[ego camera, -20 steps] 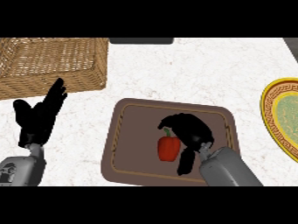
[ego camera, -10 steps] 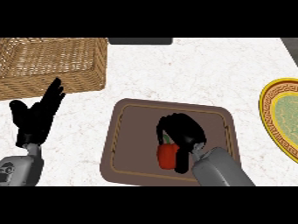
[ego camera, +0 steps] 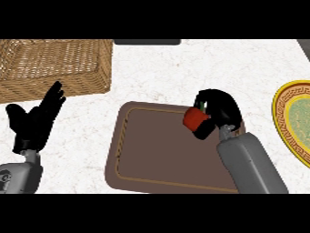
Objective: Pick the bell pepper from the tray and place it in the plate
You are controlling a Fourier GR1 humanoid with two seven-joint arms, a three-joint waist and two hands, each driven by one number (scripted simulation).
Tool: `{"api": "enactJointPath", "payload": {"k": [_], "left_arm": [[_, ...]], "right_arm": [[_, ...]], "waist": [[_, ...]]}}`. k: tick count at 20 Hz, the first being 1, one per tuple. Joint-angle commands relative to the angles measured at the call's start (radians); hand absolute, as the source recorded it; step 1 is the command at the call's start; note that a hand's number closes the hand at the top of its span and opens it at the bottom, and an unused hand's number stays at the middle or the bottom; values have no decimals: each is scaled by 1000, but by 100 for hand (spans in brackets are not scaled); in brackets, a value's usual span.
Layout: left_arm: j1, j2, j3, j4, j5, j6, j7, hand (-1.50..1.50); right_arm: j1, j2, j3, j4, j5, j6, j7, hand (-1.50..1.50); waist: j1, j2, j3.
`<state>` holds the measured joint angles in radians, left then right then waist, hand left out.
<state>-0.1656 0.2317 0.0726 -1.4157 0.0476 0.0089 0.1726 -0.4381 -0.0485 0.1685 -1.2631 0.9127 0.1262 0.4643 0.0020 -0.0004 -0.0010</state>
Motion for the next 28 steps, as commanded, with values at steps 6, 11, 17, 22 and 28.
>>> {"api": "enactJointPath", "payload": {"k": [6,11,17,22,28], "left_arm": [[6,-11,4,6,0,7,3,0],[10,-42,-27,-35,-34,46,31,0],[25,-18,5,1,-12,-2,-12,0],[-27,-5,29,58,-16,-12,-42,0],[-35,12,49,81,-2,-45,-51,0]], "right_arm": [[-88,-64,-31,-163,321,-317,229,150],[-54,-108,-88,-238,438,-370,343,150],[37,-159,-236,-362,307,-377,325,150],[168,-202,-340,-371,200,-463,236,150],[204,-330,-520,-230,9,-498,53,150]], "waist": [[-15,-5,0],[-9,-3,1],[-9,-1,1],[-9,1,1],[-8,2,1]]}}
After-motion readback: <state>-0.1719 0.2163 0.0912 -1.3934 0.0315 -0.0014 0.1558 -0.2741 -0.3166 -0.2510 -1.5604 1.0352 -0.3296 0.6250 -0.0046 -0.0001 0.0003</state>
